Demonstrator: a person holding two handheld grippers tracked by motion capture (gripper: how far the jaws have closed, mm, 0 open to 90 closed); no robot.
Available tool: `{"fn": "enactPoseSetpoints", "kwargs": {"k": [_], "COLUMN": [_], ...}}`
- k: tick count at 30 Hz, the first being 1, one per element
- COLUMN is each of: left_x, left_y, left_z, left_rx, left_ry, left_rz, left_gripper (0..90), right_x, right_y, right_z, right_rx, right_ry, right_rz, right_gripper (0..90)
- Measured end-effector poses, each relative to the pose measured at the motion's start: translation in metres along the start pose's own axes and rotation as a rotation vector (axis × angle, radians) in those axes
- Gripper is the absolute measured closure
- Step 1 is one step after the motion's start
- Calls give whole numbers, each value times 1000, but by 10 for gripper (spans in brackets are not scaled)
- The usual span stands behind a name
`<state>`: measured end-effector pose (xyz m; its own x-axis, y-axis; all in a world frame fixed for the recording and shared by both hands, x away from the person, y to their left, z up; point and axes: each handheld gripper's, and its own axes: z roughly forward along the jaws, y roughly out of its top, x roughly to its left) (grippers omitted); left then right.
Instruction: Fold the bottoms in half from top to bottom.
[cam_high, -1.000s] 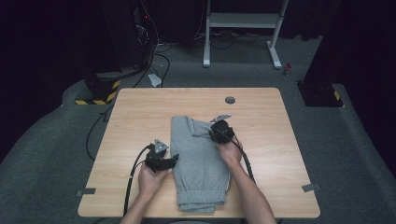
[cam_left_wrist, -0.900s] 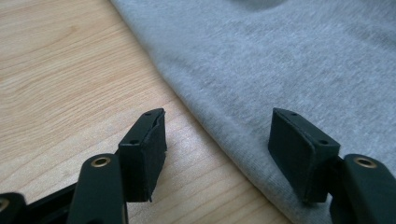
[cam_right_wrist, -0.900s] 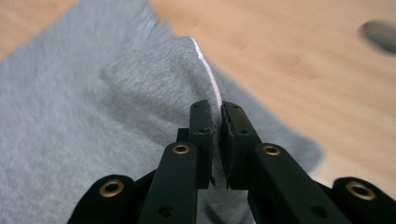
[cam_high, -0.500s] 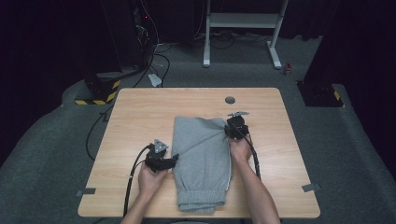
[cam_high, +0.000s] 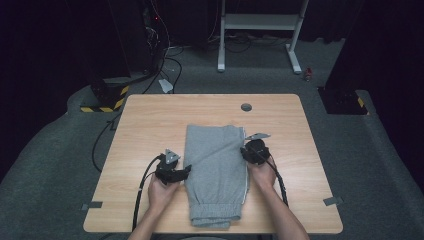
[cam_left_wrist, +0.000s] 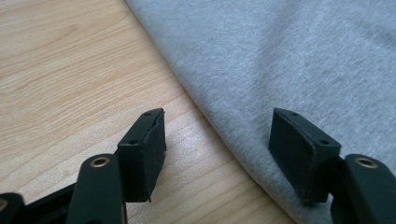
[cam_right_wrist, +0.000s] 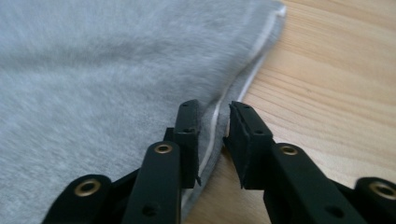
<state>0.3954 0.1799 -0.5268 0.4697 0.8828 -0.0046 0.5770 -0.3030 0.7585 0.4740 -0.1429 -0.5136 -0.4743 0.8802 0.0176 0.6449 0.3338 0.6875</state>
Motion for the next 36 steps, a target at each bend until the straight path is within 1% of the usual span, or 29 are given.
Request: {"fn": "enactPoseSetpoints", "kwargs": {"k": [1, 2, 3, 5, 6, 7, 8, 9, 10, 11, 12, 13, 14, 15, 17, 18, 19, 20, 21, 22, 23, 24, 25, 26, 27, 28, 30, 34, 36], "left_x": [0, 0, 0, 0, 0, 0, 0, -1, -4, -10, -10, -16, -22, -27, -33, -34, -34, -32, -30, -30, -30, -30, -29, -28, -29, -29, -28, -27, -28], "left_y": [0, 0, 0, 0, 0, 0, 0, 1, 1, 2, 2, 4, 5, 5, 5, 4, 4, 3, 2, 2, 2, 2, 2, 2, 3, 3, 4, 8, 10], "left_z": [0, 0, 0, 0, 0, 0, 0, -1, -2, -4, -4, -6, -7, -7, -5, -4, -4, -4, -5, -5, -5, -5, -5, -5, -5, -5, -4, -1, 0], "left_rx": [2, 2, 1, 2, 3, 3, -1, -3, -7, -18, -18, -25, -27, -19, 9, 27, 28, 27, 29, 29, 33, 39, 40, 44, 46, 49, 49, 59, 73], "left_ry": [-2, -2, -1, -1, -3, -5, -7, -15, -25, -68, -68, -95, -113, -123, -122, -112, -109, -114, -124, -124, -114, -114, -115, -111, -109, -108, -101, -89, -79], "left_rz": [1, 1, 0, -3, -3, -4, -4, -5, -6, 0, 0, 15, 38, 63, 102, 116, 117, 97, 77, 77, 83, 81, 81, 81, 79, 76, 79, 58, 45], "left_gripper": [360, 360, 360, 360, 360, 371, 371, 403, 403, 404, 405, 406, 406, 408, 414, 416, 416, 418, 422, 422, 422, 421, 420, 418, 415, 411, 411, 418, 425], "right_x": [-3, -3, -2, 3, 5, 12, 12, 22, 22, 31, 31, 31, 31, 28, 25, 24, 23, 23, 27, 27, 29, 34, 37, 39, 40, 40, 40, 39, 38], "right_y": [-1, -1, -2, -2, -1, -2, -2, -5, -5, -12, -12, -21, -21, -23, -22, -22, -22, -23, -27, -27, -29, -33, -37, -40, -43, -44, -44, -39, -35], "right_z": [-4, -4, -7, -15, -18, -25, -25, -29, -29, -26, -26, -23, -23, -25, -27, -30, -35, -38, -46, -46, -46, -47, -46, -45, -45, -44, -42, -36, -34], "right_rx": [0, 0, -5, -37, -52, -82, -82, -70, -70, -8, -8, 4, 4, 1, 10, 7, -4, -21, -28, -28, -19, 0, 10, 8, -9, -17, -24, -23, -10], "right_ry": [-17, -17, -30, -51, -61, -39, -39, 20, 20, 56, 56, 50, 50, 48, 43, 33, 37, 47, 92, 92, 103, 107, 96, 82, 72, 72, 64, 49, 35], "right_rz": [2, 2, -2, -5, -15, -27, -27, -72, -72, -113, -113, -108, -108, -89, -69, -73, -61, -58, -64, -64, -73, -93, -110, -123, -127, -121, -123, -155, -158], "right_gripper": [745, 745, 749, 721, 697, 696, 696, 703, 703, 707, 707, 722, 722, 723, 710, 688, 668, 661, 631, 631, 619, 609, 598, 595, 592, 587, 580, 562, 529]}}
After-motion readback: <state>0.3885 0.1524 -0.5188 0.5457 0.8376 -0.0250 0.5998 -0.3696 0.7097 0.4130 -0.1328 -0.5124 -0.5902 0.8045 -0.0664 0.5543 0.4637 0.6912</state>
